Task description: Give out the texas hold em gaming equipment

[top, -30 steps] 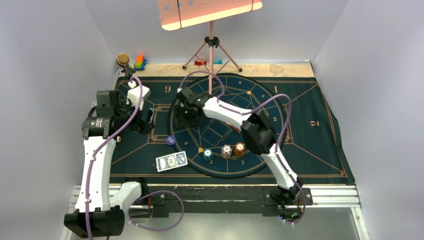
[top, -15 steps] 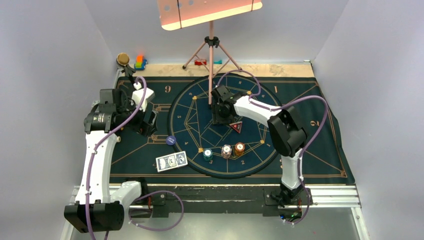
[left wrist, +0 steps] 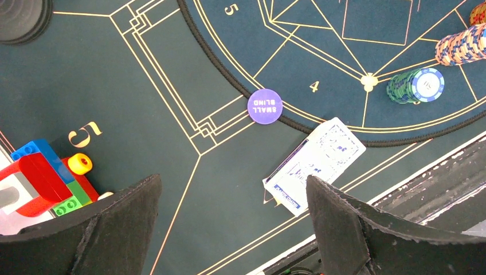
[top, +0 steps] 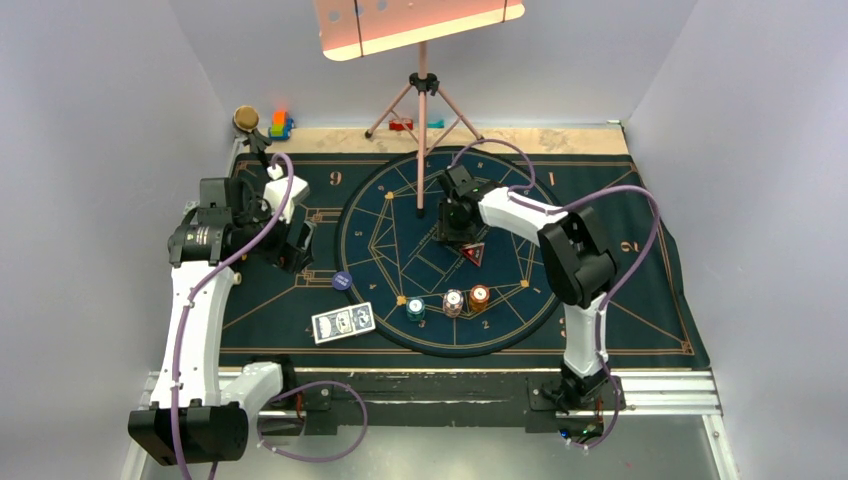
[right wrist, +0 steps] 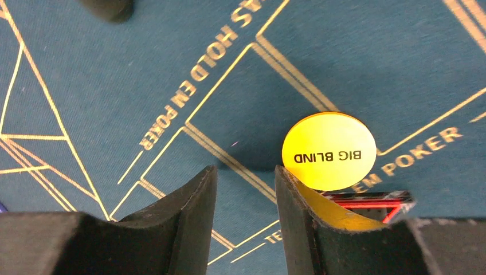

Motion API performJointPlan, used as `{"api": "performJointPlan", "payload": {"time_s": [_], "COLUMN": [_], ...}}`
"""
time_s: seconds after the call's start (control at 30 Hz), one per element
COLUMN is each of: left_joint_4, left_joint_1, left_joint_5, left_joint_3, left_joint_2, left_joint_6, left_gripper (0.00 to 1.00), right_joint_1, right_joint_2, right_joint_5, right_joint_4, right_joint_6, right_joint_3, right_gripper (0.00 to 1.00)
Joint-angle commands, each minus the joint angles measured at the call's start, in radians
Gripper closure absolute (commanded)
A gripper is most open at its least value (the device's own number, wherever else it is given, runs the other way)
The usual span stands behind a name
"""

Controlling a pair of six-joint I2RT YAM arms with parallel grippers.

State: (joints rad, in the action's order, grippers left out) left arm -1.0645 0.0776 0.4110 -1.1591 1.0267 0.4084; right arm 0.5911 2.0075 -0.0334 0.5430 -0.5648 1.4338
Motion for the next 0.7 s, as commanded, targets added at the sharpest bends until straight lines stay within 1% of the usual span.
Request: {"api": "performJointPlan", "payload": {"time_s": [0.0, 0.33, 0.53, 0.67], "left_joint_4": [0.008, 0.021, 0.031, 0.032], "left_joint_1": [0.004, 0.004, 0.004, 0.004], "left_joint_5": [-0.01, -0.039, -0.045, -0.049], "left_joint_3": [-0.033, -0.017, -0.013, -0.016], "left_joint_2": [0.005, -0.006, -0.003, -0.003], "left_joint_6": [0.012, 0.02, 0.017, 0.021], "left_gripper": [0.0, 0.0, 0.0, 0.0], "right_joint_1": [-0.063, -0.141, -0.193, -0.197], "right_joint_2": [0.019, 0.083, 0.157, 0.127], "right_joint_5": [-0.102, -0.177, -0.221, -0.215], "right_joint_4": [0.008, 0.053, 0.106, 0.118], "right_joint_6": [0.014, 0.046, 0.078, 0.101], "right_joint_3": [0.0, 0.122, 0.257, 0.288], "right_gripper": [0.54, 0.53, 0.52, 0.47]}}
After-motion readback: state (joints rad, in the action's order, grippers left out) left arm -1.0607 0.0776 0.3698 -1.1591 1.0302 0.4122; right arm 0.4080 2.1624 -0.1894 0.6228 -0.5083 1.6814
